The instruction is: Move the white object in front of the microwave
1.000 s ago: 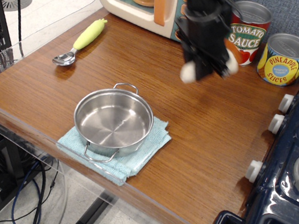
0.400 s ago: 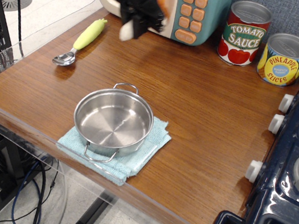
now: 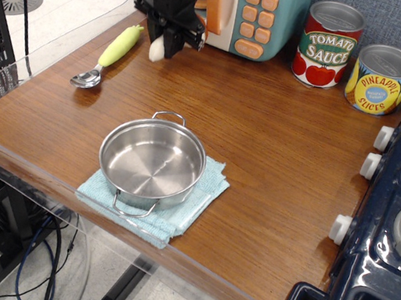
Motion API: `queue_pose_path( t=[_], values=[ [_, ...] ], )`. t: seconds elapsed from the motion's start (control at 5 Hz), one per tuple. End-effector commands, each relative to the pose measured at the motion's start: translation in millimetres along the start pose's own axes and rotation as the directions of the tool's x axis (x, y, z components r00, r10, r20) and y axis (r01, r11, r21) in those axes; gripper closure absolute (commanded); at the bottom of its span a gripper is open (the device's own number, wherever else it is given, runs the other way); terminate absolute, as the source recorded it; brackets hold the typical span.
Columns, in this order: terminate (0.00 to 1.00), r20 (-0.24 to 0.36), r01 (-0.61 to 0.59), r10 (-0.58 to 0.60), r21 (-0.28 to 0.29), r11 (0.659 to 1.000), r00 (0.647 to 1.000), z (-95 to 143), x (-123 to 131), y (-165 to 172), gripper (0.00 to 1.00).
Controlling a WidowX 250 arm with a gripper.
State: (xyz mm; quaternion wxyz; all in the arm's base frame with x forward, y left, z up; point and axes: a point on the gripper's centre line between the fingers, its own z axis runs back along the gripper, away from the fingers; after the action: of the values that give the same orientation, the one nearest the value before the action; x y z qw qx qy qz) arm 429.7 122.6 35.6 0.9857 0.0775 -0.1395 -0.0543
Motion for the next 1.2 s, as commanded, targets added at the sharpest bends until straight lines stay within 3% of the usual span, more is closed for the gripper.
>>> queue_pose_path(
  t=[0.0, 0.2, 0.6, 1.0],
  values=[
    [0.00, 0.008, -0.028, 0.028, -0.004, 1.000, 1.000, 16.5, -13.7, 6.4, 1.00],
    [0.00, -0.014, -0.040, 0.040, -0.003, 0.999, 0.999, 19.1, -14.6, 4.4, 0.00],
    [0.00, -0.001, -0.035, 0.035, 0.014, 0.999, 0.999, 31.4, -12.7, 4.8, 0.00],
    [0.00, 0.086, -0.049, 0.046, 0.041, 0.998, 0.995, 66.4, -5.3, 11.4, 0.00]
  ],
)
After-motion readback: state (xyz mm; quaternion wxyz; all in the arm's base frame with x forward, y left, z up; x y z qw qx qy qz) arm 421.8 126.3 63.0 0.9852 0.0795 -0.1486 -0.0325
